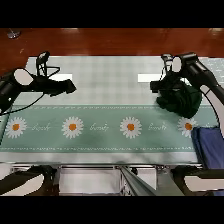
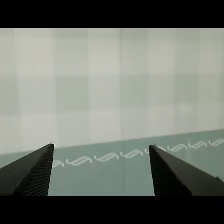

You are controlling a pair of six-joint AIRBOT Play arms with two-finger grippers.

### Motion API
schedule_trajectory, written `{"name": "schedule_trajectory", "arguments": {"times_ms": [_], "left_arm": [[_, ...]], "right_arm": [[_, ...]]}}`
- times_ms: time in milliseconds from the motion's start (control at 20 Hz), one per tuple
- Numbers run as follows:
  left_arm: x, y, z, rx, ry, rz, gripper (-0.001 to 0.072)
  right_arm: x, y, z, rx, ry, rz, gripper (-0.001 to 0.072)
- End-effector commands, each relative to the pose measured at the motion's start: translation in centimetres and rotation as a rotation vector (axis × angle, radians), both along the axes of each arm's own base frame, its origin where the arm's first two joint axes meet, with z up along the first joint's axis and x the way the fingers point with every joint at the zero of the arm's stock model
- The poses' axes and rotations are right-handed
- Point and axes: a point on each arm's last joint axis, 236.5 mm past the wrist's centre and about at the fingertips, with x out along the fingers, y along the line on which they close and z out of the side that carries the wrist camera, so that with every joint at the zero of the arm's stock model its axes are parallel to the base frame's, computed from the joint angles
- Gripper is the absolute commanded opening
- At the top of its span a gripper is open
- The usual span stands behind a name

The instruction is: Fold the shirts.

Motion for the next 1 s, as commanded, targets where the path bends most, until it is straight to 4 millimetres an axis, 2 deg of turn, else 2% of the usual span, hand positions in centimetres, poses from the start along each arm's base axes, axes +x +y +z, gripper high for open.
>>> {"name": "schedule_trajectory", "arguments": {"times_ms": [0,150,300,400,500,550,600,650,700,750,800,900,950], "left_arm": [[2.2,1.1,0.8,0.047,-0.108,0.007,0.0701],[2.0,1.2,0.6,0.046,-0.095,0.006,0.0701],[1.9,1.0,0.6,0.045,-0.093,0.004,0.0701],[1.9,0.9,0.4,0.042,-0.089,0.003,0.0701],[1.5,0.6,0.0,0.024,-0.060,0.006,0.0701],[1.1,0.5,-0.3,0.024,-0.038,-0.002,0.0701],[0.6,0.5,-0.5,0.026,-0.016,-0.011,0.0701],[-0.2,0.8,-0.5,0.036,0.010,-0.031,0.0701],[-0.9,1.3,-0.3,0.047,0.033,-0.053,0.0701],[-1.6,2.1,0.4,0.052,0.050,-0.062,0.0701],[-2.2,2.9,1.4,0.054,0.047,-0.059,0.0701],[-4.3,3.9,4.1,0.056,0.028,-0.060,0.0701],[-5.7,3.8,5.5,0.056,0.002,-0.066,0.0701]], "right_arm": [[1.9,-8.0,2.2,-0.217,-0.080,-0.103,0.0636],[-0.5,-15.1,1.6,-0.238,-0.009,-0.312,0.0634],[-3.8,-18.7,-1.1,-0.185,0.082,-0.452,0.0633],[-6.2,-18.9,-3.7,-0.135,0.162,-0.497,0.0633],[-7.8,-17.2,-5.9,-0.053,0.241,-0.458,0.0604],[-7.6,-16.3,-6.2,-0.022,0.249,-0.419,0.0484],[-7.1,-15.4,-5.8,0.008,0.237,-0.372,0.0186],[-6.1,-14.6,-4.6,0.033,0.206,-0.334,0.0031],[-4.8,-14.3,-2.7,0.045,0.154,-0.315,0.0032],[-3.0,-14.2,0.3,0.053,0.066,-0.295,0.0032],[-1.2,-14.2,3.9,0.054,-0.036,-0.282,0.0032],[2.0,-13.5,13.3,0.058,-0.312,-0.248,0.0031],[2.8,-12.8,17.9,0.065,-0.448,-0.225,0.0032]]}}
